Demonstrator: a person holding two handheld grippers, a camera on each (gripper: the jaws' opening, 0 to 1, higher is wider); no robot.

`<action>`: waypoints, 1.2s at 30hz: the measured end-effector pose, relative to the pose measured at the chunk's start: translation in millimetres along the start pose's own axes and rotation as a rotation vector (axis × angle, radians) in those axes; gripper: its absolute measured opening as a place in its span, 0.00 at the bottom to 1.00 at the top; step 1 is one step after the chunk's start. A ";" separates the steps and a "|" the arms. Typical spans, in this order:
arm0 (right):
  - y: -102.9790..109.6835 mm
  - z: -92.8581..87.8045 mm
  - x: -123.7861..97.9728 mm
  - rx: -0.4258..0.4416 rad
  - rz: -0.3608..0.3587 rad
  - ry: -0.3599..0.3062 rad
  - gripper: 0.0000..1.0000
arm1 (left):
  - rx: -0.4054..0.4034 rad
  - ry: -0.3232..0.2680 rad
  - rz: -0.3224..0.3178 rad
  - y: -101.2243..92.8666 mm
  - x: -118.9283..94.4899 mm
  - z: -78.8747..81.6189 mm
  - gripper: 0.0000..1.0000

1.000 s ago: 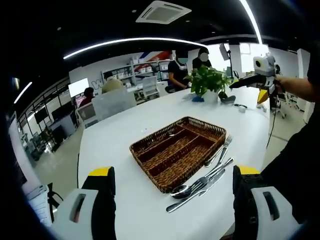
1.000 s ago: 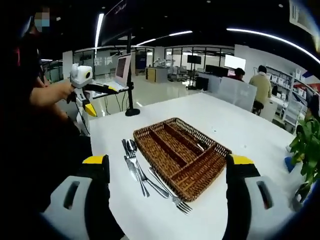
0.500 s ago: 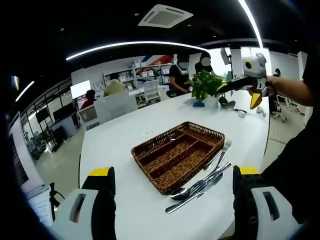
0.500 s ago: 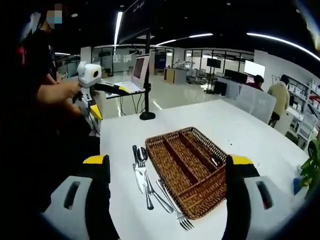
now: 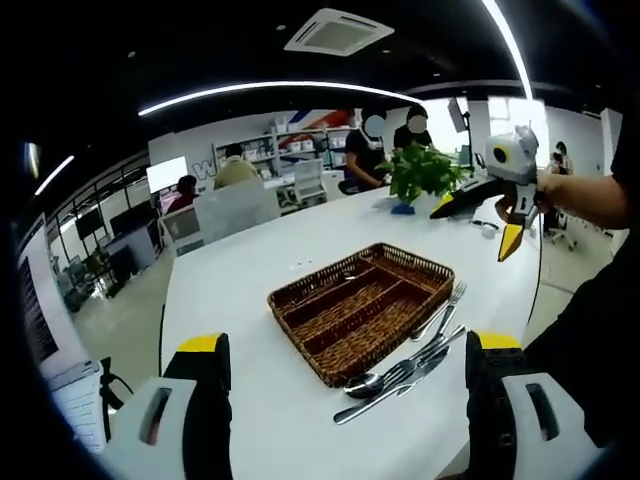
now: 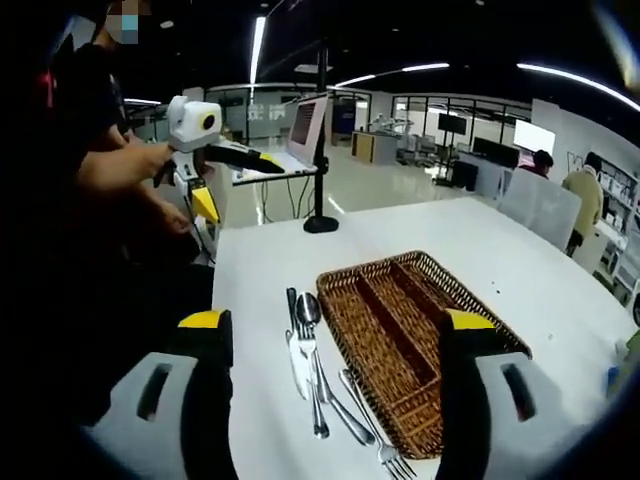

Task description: Arrange the knives, forks, and spoons in their matching storage slots by inserting each utensil handle-first until every utensil is classified and aligned in the correct compartment

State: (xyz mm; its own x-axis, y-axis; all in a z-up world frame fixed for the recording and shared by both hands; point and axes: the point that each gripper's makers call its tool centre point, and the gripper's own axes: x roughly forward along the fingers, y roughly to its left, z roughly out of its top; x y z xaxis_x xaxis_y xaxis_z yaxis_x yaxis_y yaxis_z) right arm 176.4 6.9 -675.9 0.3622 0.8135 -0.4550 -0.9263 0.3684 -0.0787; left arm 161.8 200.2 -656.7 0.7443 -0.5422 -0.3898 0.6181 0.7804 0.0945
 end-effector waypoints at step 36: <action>20.7 -62.4 62.2 -0.017 0.071 0.075 0.51 | 0.016 0.044 0.021 6.0 -0.3 -18.7 0.99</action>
State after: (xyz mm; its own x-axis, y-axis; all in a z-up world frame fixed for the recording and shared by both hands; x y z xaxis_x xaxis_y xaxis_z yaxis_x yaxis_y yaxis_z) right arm 173.3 37.0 -761.2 0.2874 0.8009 -0.5253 -0.9513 0.3027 -0.0588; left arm 160.6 210.8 -673.2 0.7455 -0.5113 -0.4275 0.6067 0.7861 0.1178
